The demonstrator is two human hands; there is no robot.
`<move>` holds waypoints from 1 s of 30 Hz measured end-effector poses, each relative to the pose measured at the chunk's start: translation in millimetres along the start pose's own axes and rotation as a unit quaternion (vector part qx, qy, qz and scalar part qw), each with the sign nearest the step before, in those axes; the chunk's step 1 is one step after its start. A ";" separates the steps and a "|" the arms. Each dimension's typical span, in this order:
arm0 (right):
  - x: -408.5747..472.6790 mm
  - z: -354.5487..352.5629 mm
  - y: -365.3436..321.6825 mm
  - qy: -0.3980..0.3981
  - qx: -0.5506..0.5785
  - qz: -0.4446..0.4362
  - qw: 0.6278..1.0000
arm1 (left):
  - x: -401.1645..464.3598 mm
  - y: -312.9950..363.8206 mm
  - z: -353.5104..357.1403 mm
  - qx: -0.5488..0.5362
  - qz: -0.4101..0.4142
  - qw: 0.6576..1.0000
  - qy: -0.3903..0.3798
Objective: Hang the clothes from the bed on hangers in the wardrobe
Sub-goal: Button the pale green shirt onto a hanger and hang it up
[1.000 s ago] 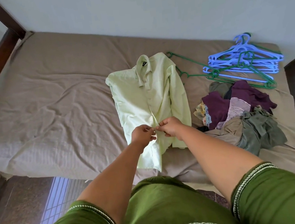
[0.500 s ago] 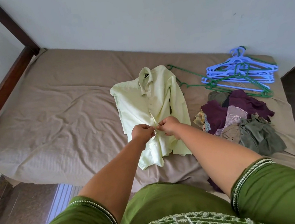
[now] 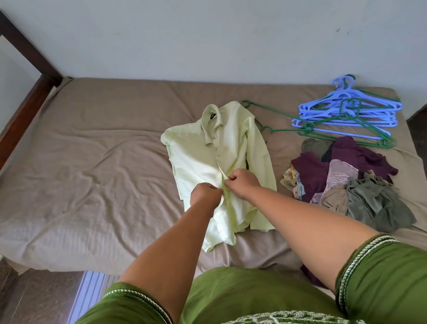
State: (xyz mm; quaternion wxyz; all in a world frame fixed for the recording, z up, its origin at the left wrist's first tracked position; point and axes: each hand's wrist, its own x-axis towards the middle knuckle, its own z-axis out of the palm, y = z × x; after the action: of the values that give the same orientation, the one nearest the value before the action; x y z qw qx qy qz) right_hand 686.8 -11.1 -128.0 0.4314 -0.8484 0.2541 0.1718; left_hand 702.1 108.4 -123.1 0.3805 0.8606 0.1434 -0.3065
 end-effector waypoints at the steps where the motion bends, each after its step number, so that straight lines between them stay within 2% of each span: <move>1: -0.9 1.2 -1.1 -0.003 -0.008 -0.011 1.000 | 0.8 0.5 1.8 -0.011 -0.001 1.000 -0.002; 7: -0.8 3.8 -2.9 -0.030 -0.086 -0.046 0.995 | 8.6 -5.3 7.2 -0.079 -0.003 0.997 0.023; 9: -0.2 5.5 -0.6 -0.037 -0.059 -0.037 0.997 | 9.7 -1.7 4.3 -0.094 0.000 0.995 0.029; 14: 2.2 9.5 4.2 -0.006 0.055 0.021 0.998 | 13.7 4.8 -0.9 -0.053 -0.005 0.999 0.007; 21: 8.4 0.6 7.2 0.003 0.059 0.018 0.998 | 15.3 3.2 7.7 -0.110 -0.019 0.994 0.010; 25: 8.2 0.3 7.1 0.006 0.062 0.018 0.998 | 15.8 5.0 8.6 -0.096 -0.011 0.995 0.008; 30: 6.5 -4.9 4.4 -0.059 0.211 0.086 0.972 | 18.1 7.0 1.7 -0.097 -0.026 0.995 -0.003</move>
State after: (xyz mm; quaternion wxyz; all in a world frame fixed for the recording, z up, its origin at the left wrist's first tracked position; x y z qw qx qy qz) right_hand 689.9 -19.1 -131.4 0.5987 -0.7014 0.3310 0.2002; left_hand 718.8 102.7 -131.5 0.4546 0.8149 0.1934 -0.3032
